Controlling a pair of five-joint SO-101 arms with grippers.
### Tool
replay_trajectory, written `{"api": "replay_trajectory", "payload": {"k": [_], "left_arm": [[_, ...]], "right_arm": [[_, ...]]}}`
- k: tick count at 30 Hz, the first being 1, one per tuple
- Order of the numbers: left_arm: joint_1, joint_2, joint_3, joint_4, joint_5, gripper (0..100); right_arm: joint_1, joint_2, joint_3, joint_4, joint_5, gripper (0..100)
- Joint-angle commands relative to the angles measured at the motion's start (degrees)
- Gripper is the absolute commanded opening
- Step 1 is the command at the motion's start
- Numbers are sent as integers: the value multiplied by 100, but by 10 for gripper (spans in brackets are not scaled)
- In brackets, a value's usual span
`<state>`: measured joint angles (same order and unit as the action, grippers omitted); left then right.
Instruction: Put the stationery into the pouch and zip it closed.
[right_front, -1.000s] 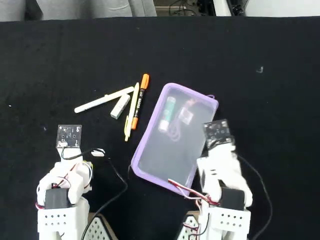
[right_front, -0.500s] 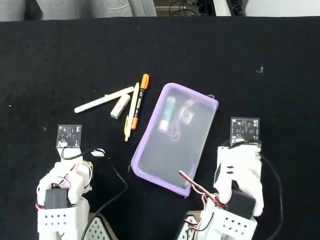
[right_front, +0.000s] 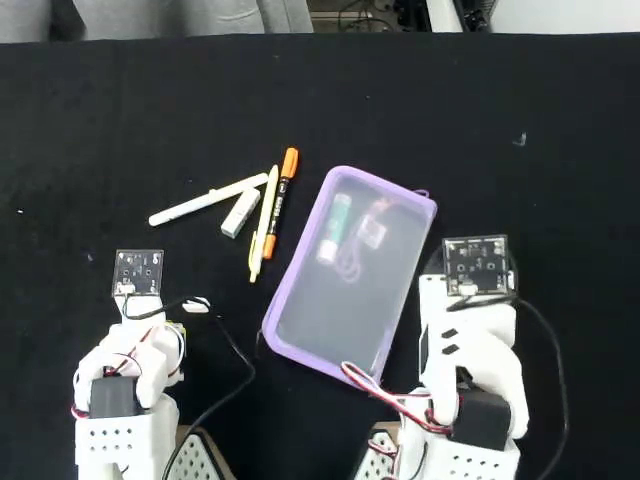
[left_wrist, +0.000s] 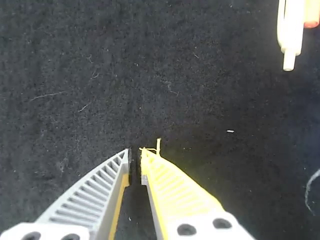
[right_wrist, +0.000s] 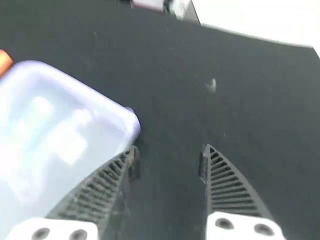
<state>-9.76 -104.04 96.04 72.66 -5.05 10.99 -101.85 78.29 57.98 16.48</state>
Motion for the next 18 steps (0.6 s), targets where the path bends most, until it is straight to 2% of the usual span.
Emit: {"api": "replay_trajectory", "payload": {"k": [1, 7, 18], "left_arm": [[22, -44, 127, -9, -62, 58], [13, -44, 127, -9, -62, 58], [13, -44, 136, -9, -62, 58]], "right_arm": [[-273, 919, -655, -387, -369, 204], [-1099, 3134, -1921, -607, -448, 204], [-2391, 6765, -4585, -598, -1371, 204]]}}
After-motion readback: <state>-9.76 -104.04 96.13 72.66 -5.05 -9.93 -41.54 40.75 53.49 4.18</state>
